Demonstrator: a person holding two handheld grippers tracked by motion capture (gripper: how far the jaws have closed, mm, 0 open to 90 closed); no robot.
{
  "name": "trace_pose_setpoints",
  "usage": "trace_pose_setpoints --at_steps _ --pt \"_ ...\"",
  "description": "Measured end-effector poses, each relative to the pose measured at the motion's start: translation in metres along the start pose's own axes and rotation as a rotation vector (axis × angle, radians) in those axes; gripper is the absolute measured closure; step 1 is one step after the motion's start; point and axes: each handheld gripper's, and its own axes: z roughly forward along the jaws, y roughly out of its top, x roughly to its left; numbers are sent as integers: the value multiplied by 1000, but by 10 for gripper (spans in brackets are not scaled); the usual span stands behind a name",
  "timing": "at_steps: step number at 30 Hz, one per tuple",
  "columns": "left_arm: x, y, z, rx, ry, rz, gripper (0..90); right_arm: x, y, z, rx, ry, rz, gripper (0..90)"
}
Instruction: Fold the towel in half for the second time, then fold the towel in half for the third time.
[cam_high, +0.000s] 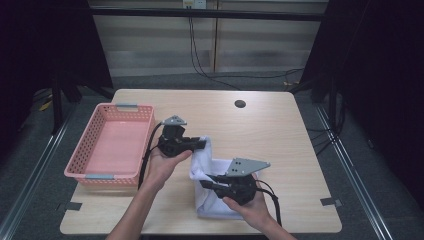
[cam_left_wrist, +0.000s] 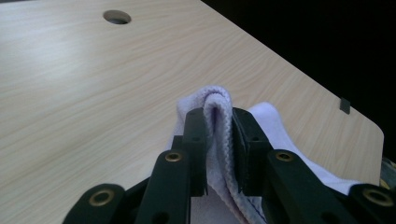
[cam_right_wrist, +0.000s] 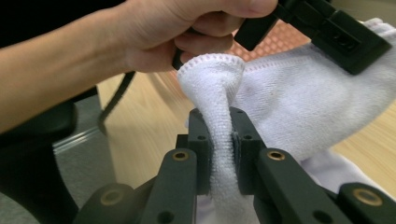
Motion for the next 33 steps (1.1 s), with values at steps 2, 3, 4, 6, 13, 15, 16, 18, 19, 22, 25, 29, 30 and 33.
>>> trace_pose_setpoints --at_steps 2,3,4,6,13,15,16,18,19,22,25,29,30,33 --pt "-2 -1 12 14 -14 -2 772 -3 -8 -6 1 -21 16 814" --pt "-3 -1 17 19 -15 -9 772 -5 -12 -10 1 -33 24 812" --pt "-3 -1 23 34 -25 -7 772 -8 -16 -14 -7 -45 38 812" --pt "-7 -2 34 44 -39 -8 771 -11 -24 -22 -5 -65 52 804" --pt "-16 -6 71 94 -65 -14 770 -23 -52 -42 3 -114 132 801" --pt "-17 -8 76 106 -64 -8 771 -25 -57 -43 9 -126 141 800" --pt "-18 -9 80 107 -70 -15 771 -25 -59 -44 11 -138 139 799" --pt "-19 -9 84 118 -76 -8 771 -25 -63 -45 16 -141 152 797" --pt "-20 -9 86 120 -80 -7 770 -25 -65 -47 13 -149 154 796" --pt "-24 -8 93 122 -94 -9 762 -25 -71 -51 17 -166 162 784" --pt "-28 -8 103 126 -97 -10 749 -27 -77 -54 40 -169 167 750" --pt "-31 -9 114 132 -121 -25 729 -31 -85 -59 77 -186 187 646" --pt "-32 -9 117 129 -132 -24 724 -33 -88 -61 83 -189 190 601" --pt "-37 -8 122 126 -143 -20 694 -37 -93 -69 100 -208 213 482"
